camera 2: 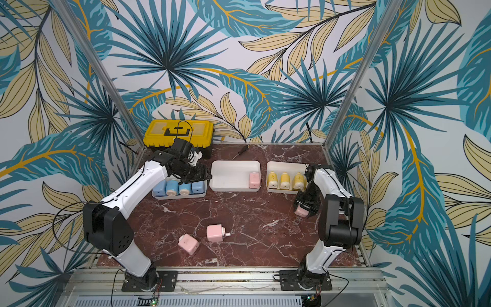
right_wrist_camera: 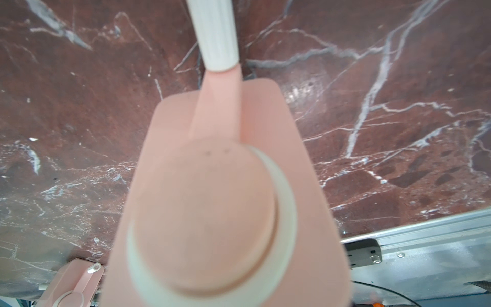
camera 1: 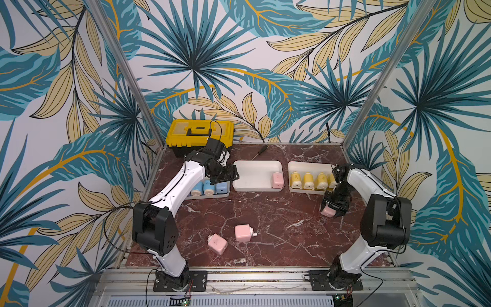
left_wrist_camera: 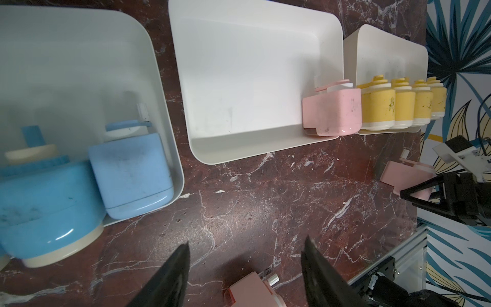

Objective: Place the pencil sharpeners by color into the storage box
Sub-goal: Move the pencil sharpener to the center of the board.

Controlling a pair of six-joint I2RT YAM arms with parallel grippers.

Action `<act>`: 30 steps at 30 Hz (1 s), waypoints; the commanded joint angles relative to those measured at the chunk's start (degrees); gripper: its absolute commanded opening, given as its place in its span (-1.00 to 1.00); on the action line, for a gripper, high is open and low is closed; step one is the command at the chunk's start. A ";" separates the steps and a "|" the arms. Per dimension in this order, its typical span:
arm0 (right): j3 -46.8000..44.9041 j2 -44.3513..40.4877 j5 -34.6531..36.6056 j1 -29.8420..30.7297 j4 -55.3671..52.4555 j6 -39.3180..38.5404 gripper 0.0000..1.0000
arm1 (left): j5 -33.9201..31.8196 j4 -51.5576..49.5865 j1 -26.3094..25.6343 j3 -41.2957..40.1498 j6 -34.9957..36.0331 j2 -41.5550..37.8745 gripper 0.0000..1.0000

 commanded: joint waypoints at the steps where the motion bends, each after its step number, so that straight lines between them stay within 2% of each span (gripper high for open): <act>1: 0.66 2.11 -1.04 1.70 0.03 1.42 -0.07 | -0.62 0.04 0.27 -0.60 0.70 -1.54 0.37; 11: 3.50 6.35 -0.23 4.10 -0.06 1.44 0.05 | -0.50 0.02 0.28 -0.69 0.80 -1.34 0.37; 20: 5.92 6.53 1.27 4.27 -1.37 -0.37 0.40 | -0.37 -0.03 0.30 -0.78 0.90 -1.89 0.37; 30: 8.31 7.40 3.41 4.27 -2.22 -3.04 0.45 | -0.32 0.00 0.37 -1.28 0.29 -3.29 0.37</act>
